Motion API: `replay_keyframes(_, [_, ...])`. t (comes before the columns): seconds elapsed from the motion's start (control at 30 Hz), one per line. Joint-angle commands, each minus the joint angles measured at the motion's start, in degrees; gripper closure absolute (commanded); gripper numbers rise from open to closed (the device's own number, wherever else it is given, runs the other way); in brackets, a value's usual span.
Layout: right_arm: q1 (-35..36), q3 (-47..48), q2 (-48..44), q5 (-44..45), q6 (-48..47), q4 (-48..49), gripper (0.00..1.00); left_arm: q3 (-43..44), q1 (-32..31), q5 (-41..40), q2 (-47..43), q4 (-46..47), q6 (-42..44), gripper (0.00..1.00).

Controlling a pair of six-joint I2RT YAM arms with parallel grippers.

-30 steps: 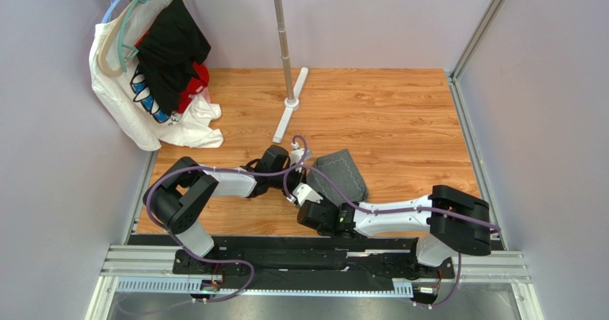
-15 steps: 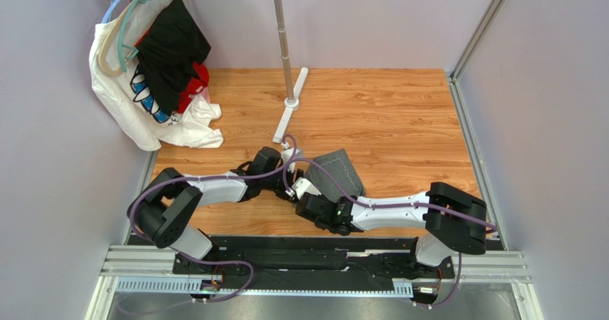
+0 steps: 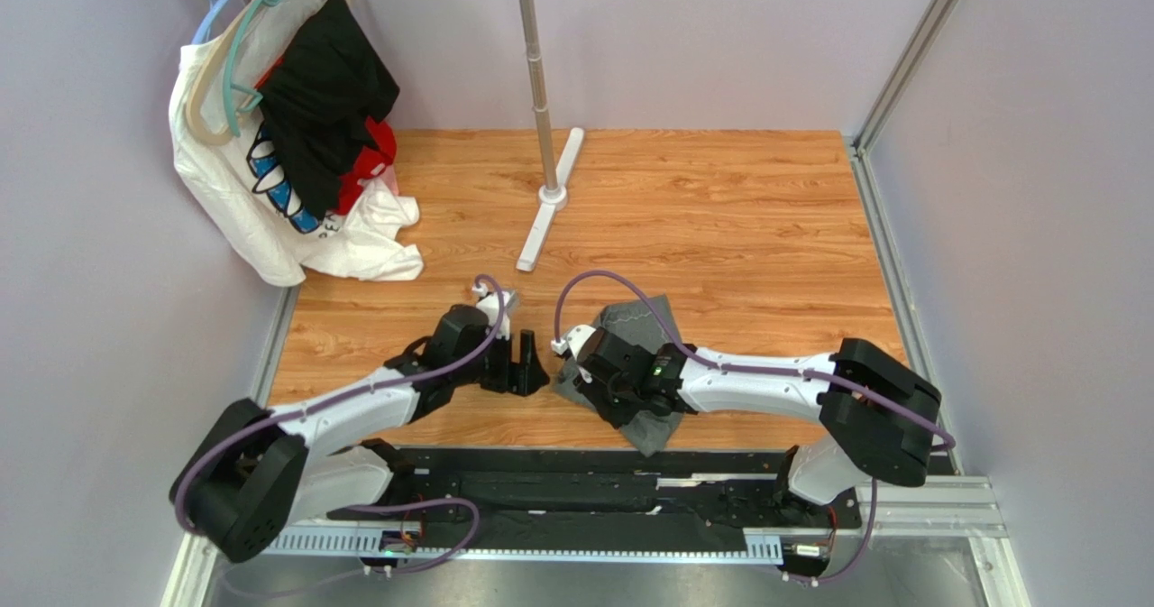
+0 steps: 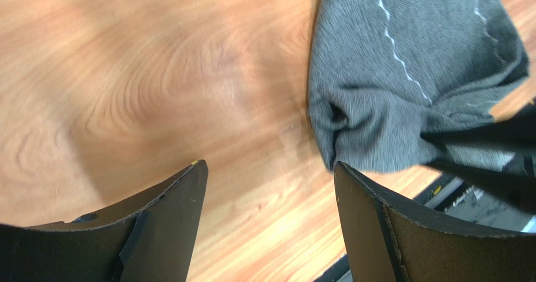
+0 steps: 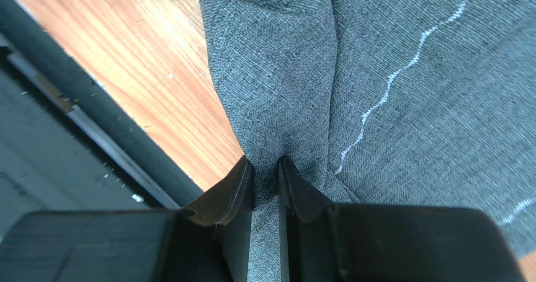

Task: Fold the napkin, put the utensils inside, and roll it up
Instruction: Roll the napkin with the utensil

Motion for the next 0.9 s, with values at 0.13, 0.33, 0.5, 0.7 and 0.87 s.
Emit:
replay_keyframes(0.13, [-9.87, 0.26, -2.01, -23.53, -3.87, -1.39, 1.0, -6.86, 0.13, 9.09, -9.18, 15.17, 2.03, 0.18])
replay_keyframes(0.33, [-17.6, -0.09, -0.43, -35.31, -5.37, 0.81, 1.0, -6.86, -0.13, 16.04, -4.7, 23.89, 3.96, 0.19])
replay_keyframes(0.5, [-21.57, 0.35, 2.64, -41.82, -5.99, 2.39, 1.0, -5.81, -0.31, 17.19, -1.01, 27.41, 5.81, 0.19])
replay_keyframes(0.7, [-25.44, 0.52, 5.63, -45.07, -6.34, 3.71, 1.0, -4.49, -0.75, 18.59, 3.48, 31.81, 6.25, 0.2])
replay_keyframes(0.87, [-27.64, 0.35, 8.7, -47.71, -6.69, 4.59, 1.0, -3.7, -1.27, 19.39, 6.73, 35.15, 6.25, 0.22])
